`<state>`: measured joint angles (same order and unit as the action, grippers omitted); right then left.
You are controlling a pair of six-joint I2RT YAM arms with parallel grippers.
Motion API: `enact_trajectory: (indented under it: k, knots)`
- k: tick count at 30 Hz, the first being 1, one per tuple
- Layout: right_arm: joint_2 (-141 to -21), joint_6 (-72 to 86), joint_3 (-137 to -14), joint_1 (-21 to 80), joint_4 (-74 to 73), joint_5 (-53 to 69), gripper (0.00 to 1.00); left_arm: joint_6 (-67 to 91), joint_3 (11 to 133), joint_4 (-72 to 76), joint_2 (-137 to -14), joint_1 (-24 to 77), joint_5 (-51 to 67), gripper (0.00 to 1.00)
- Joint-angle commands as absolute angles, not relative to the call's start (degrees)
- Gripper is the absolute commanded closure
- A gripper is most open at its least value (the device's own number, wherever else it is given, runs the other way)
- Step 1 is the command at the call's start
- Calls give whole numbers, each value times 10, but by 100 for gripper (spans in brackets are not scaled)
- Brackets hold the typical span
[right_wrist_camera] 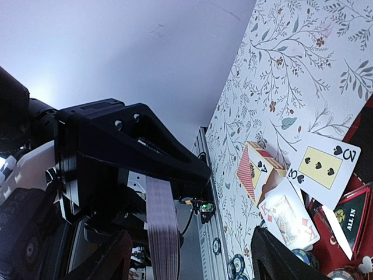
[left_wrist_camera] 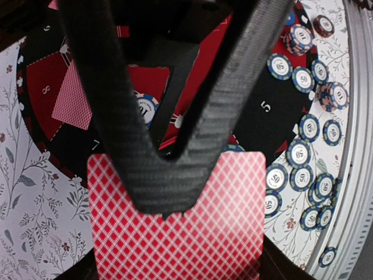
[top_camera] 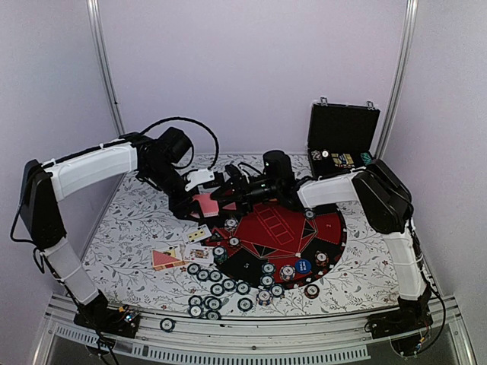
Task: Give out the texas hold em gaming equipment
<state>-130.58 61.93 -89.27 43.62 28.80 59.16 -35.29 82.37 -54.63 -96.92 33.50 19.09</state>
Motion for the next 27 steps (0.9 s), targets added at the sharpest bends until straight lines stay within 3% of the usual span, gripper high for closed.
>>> enact_trajectory:
  k: [1,13,21,27]
  knots:
    - [-1334,638,-933,450,311,603,27,-347,841,-529,-976,342,206,81]
    - [-1366,653,-960,462,311,603,31,-348,844,-531,-979,344,205,81]
    - [-1365,649,-953,458,302,595,54,-349,845,-535,-972,344,207,82]
    - [-1345,645,-919,443,302,595,56,-352,844,-537,-970,344,206,81]
